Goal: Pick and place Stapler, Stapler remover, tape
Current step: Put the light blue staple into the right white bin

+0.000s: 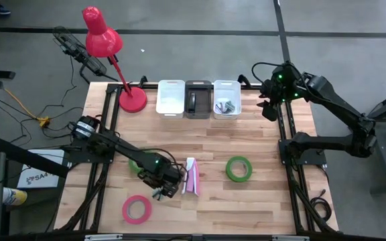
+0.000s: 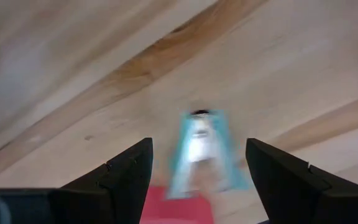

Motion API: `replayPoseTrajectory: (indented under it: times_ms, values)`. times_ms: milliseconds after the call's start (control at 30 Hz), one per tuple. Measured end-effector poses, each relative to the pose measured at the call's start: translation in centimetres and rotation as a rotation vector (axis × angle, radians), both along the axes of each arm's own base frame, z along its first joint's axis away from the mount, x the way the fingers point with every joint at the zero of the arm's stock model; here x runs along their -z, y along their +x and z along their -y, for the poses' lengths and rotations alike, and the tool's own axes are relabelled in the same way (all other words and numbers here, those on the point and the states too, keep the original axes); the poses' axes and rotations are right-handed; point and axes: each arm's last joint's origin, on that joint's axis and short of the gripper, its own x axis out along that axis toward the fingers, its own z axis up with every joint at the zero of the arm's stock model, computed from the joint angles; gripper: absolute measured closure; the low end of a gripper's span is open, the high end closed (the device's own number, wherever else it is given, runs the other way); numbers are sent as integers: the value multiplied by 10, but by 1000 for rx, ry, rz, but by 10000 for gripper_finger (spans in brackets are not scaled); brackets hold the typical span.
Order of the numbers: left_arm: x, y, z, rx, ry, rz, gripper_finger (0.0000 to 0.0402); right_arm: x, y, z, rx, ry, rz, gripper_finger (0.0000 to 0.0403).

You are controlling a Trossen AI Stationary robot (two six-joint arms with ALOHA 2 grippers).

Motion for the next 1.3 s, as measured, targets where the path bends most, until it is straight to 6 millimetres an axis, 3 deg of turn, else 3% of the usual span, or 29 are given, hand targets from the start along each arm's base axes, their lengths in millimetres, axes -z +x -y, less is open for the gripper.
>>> replayPoseTrajectory:
  times_ms: [467, 1300]
  values:
    - [11, -1, 2, 39, -34, -55, 152, 0, 0, 0, -17, -9, -8, 231]
    - [9, -5, 8, 65, -149, -122, 152, 0, 0, 0, -23, -15, -10, 231]
